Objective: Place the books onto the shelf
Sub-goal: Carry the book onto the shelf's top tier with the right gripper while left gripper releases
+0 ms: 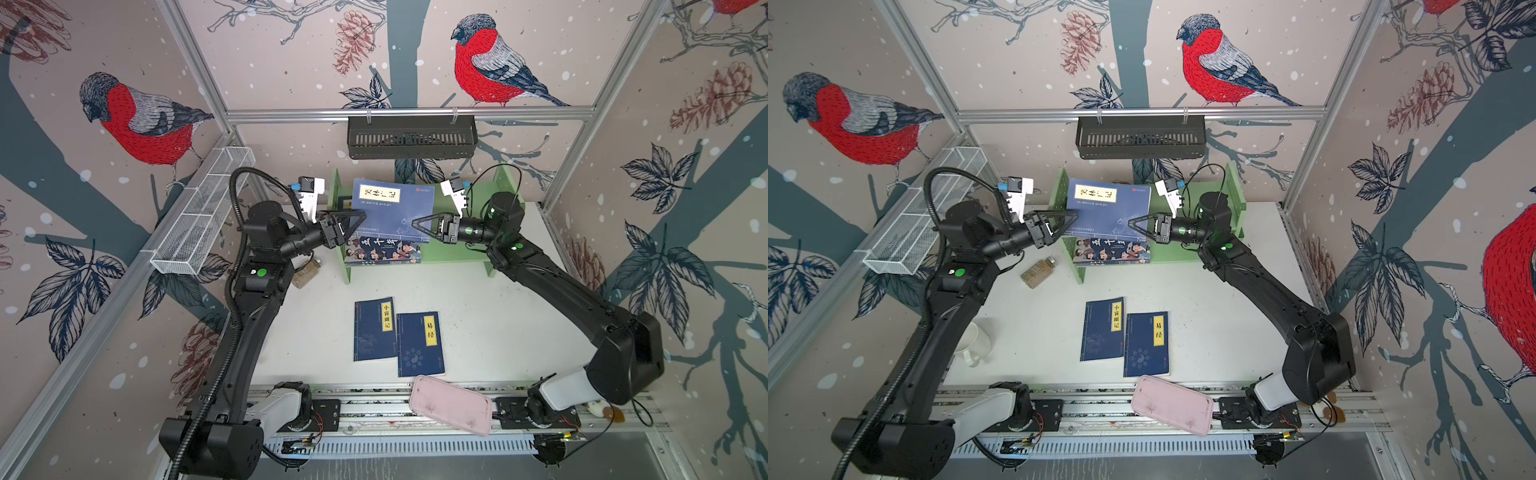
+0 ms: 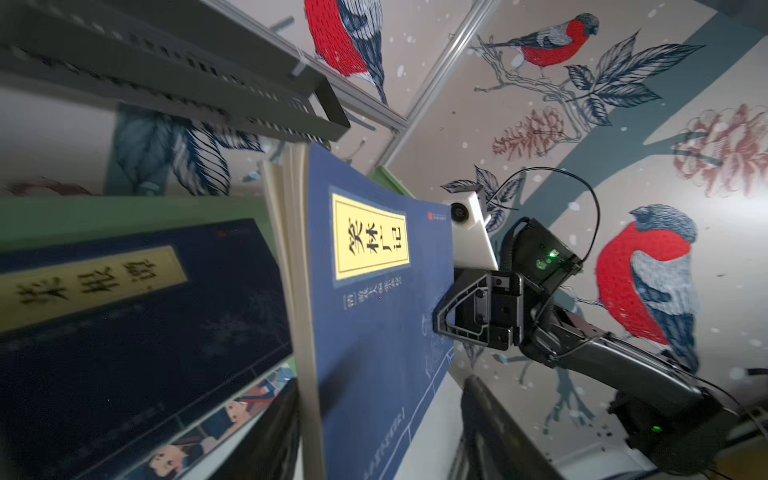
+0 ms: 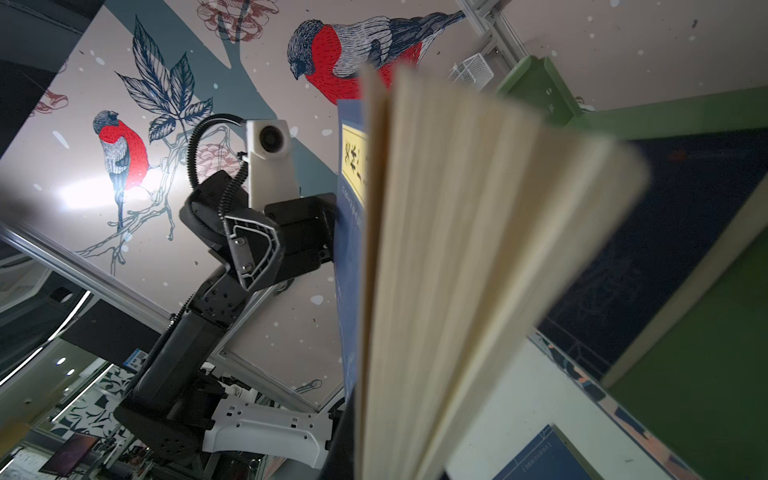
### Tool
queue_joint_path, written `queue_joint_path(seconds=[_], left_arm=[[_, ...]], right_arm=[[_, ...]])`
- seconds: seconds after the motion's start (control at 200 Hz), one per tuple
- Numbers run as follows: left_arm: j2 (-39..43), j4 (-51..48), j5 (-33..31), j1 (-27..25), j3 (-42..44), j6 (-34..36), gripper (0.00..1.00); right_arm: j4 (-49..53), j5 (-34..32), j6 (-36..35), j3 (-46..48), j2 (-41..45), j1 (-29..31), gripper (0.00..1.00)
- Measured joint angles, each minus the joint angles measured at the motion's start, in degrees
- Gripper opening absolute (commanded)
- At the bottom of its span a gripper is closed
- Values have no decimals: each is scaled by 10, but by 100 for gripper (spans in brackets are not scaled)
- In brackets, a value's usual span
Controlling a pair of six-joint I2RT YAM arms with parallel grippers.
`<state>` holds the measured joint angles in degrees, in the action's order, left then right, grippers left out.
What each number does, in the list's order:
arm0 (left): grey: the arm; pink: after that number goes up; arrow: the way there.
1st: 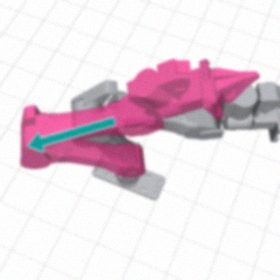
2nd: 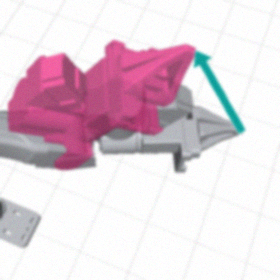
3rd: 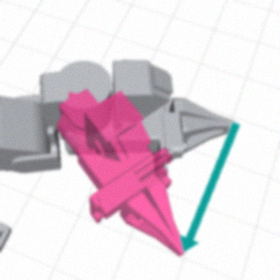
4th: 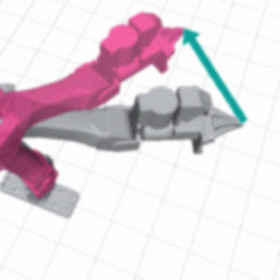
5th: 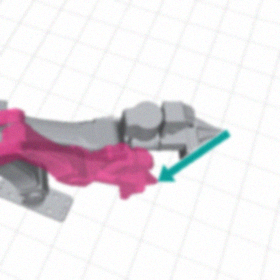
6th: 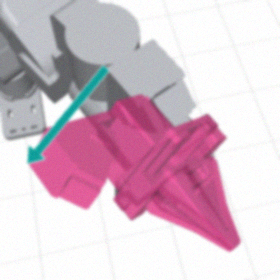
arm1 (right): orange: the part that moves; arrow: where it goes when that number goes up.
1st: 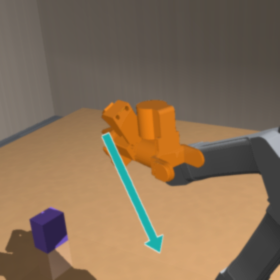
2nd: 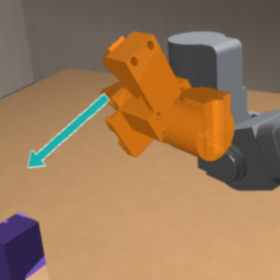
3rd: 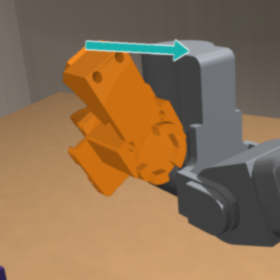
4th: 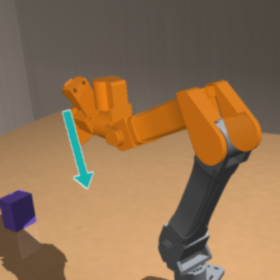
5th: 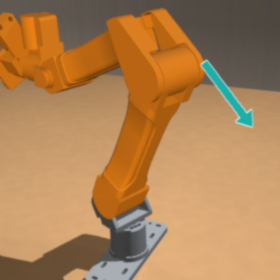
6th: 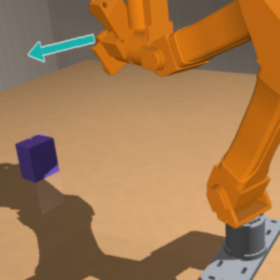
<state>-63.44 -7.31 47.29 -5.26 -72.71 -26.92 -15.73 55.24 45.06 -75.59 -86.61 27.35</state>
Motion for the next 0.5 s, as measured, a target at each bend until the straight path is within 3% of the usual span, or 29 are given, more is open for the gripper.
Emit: queue_joint_path(seconds=[0.2,0.5], left_arm=[[10,-55,-45,3,-26,74,67],[-4,-56,-39,3,-11,78,67]], right_arm=[[116,7,-48,-95,-73,-10,3],[186,21,-62,-189,-167,-8,7]])
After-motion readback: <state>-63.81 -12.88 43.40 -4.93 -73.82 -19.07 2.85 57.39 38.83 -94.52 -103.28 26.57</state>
